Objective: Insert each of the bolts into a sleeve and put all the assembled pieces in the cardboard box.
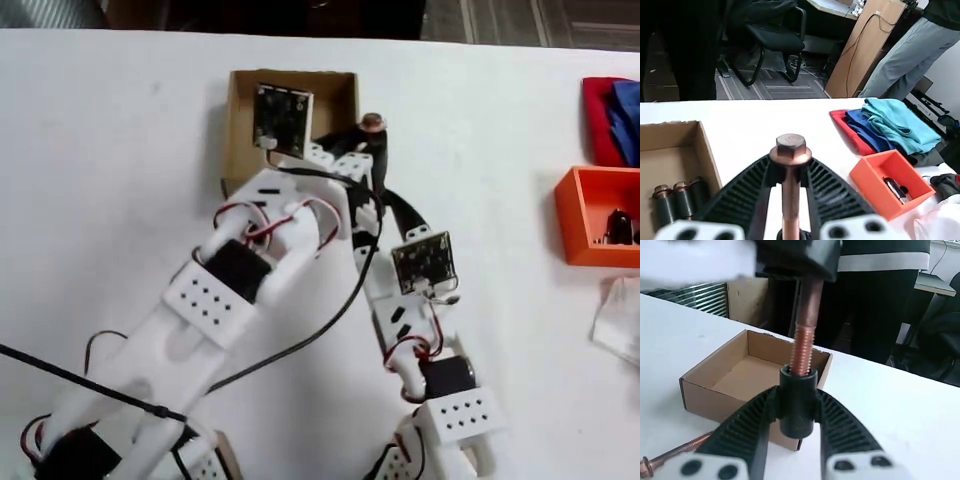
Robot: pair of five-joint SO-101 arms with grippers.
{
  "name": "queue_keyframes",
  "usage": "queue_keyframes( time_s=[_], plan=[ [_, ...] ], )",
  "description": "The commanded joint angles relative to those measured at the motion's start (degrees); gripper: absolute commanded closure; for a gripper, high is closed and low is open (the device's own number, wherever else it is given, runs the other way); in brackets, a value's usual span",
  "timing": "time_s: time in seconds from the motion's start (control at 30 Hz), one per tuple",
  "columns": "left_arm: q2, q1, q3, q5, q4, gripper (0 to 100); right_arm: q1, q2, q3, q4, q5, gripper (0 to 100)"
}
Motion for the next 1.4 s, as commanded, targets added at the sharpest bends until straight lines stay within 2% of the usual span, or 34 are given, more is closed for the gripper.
queue_keyframes(
  time_s=[0.0,0.43,0.77,0.9,1.2,1.37],
  plan=[
    [-0.9,0.8,0.9,0.5,0.4,97,-0.2,-0.1,-0.8,-1.6,0.3,97.7],
    [-1.2,0.9,0.9,0.5,9.4,97,-0.2,-0.1,-0.9,-1.6,0.3,97.7],
    [-8.6,0.4,0.9,0.5,22.2,97,-0.1,-0.1,-0.9,-1.6,0.3,97.7],
    [-10.1,0.4,1.2,0.5,25.4,91,-0.1,-0.1,-0.9,-1.6,0.3,97.7],
    [-10.5,0.1,0.7,0.5,26.5,88,-0.1,-0.1,-0.7,-1.5,0.3,97.7],
    [-10.5,-6.8,-4.5,0.5,27.0,88,-0.1,0.2,-0.6,-1.5,0.3,97.7]
  ],
)
